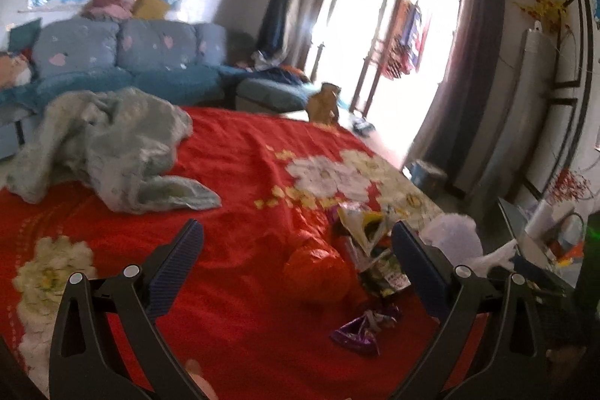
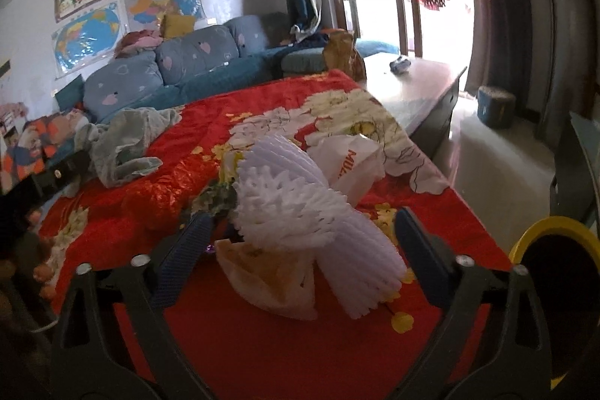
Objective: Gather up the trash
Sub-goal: 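Grasp the red plastic bag with the left tool while the right tool grasps the white foam net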
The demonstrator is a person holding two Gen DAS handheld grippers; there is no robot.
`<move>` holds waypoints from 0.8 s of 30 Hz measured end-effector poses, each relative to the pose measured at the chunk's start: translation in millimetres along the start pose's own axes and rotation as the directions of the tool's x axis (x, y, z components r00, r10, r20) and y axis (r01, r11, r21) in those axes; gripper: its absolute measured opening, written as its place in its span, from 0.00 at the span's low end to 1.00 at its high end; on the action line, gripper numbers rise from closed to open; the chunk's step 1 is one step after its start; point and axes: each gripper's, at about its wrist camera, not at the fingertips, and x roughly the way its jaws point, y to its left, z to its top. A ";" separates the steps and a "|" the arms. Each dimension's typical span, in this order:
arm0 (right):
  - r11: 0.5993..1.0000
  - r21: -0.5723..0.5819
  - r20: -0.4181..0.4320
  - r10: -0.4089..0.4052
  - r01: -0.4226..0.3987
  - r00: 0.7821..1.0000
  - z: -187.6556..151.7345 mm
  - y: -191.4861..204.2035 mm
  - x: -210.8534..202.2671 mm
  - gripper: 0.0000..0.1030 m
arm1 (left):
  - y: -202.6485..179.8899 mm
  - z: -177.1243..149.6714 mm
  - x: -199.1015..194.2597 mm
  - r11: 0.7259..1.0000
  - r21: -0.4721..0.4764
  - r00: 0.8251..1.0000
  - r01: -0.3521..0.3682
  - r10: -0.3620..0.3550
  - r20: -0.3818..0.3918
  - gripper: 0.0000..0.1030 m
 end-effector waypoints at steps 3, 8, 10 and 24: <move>1.000 -0.001 -0.012 0.024 -0.024 1.000 2.8 -3.1 4.3 0.61 | 3.3 -4.2 24.1 0.998 -0.031 0.996 0.051 -0.053 -0.075 0.94; 0.996 -0.035 -0.022 0.080 -0.081 0.997 8.4 -2.3 1.8 0.20 | 1.6 -16.5 56.3 0.991 -0.090 0.973 0.098 -0.114 -0.203 0.93; 0.993 -0.039 -0.021 0.108 -0.109 0.994 11.7 -1.9 -2.4 0.13 | -0.1 -20.9 63.8 0.989 -0.099 0.966 0.106 -0.126 -0.228 0.91; 0.978 -0.082 0.087 0.198 -0.192 0.976 35.4 7.0 -43.3 0.05 | -6.5 -6.5 44.1 0.991 -0.067 0.975 0.118 -0.128 -0.179 0.19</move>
